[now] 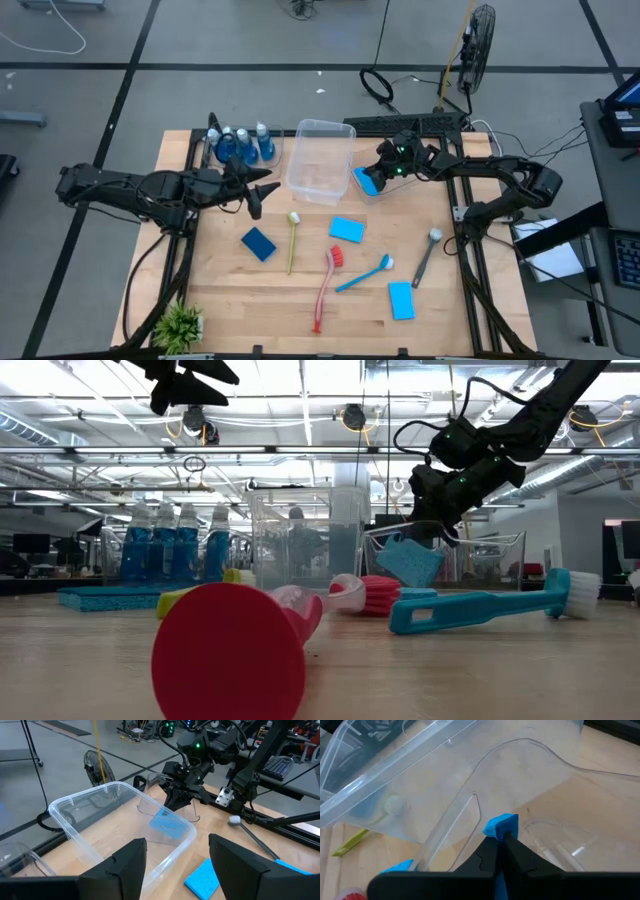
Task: Pick & Place Kitchen Sink Supplies
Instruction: Put the sponge into the right transparent bin
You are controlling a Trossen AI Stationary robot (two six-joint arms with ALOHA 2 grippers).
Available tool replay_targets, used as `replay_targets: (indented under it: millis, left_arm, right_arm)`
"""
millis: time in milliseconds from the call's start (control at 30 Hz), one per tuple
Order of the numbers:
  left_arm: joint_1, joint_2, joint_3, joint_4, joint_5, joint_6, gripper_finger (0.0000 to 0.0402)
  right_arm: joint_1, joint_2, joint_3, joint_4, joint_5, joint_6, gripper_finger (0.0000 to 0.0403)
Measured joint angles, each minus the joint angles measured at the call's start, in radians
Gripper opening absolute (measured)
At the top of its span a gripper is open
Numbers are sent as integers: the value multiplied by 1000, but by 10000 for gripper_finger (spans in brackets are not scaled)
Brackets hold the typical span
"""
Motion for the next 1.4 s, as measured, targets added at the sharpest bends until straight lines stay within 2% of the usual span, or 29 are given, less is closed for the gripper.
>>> replay_targets:
  millis: [167, 700, 967, 1167, 1400]
  left_arm:
    - [0, 0, 0, 0, 0, 0, 216]
    - [0, 0, 0, 0, 52, 7, 216]
    - [0, 0, 0, 0, 54, 9, 216]
    - [0, 0, 0, -1, 55, 23, 216]
    - [0, 0, 0, -2, 115, 69, 216]
  right_arm:
    - [0, 0, 0, -1, 0, 0, 18]
    - [0, 0, 0, -25, 2, 16, 132]
    - [0, -15, 0, -20, 1, 11, 164]
    - [0, -101, 0, -24, -10, -14, 165]
    - [10, -290, 0, -37, -115, -22, 161]
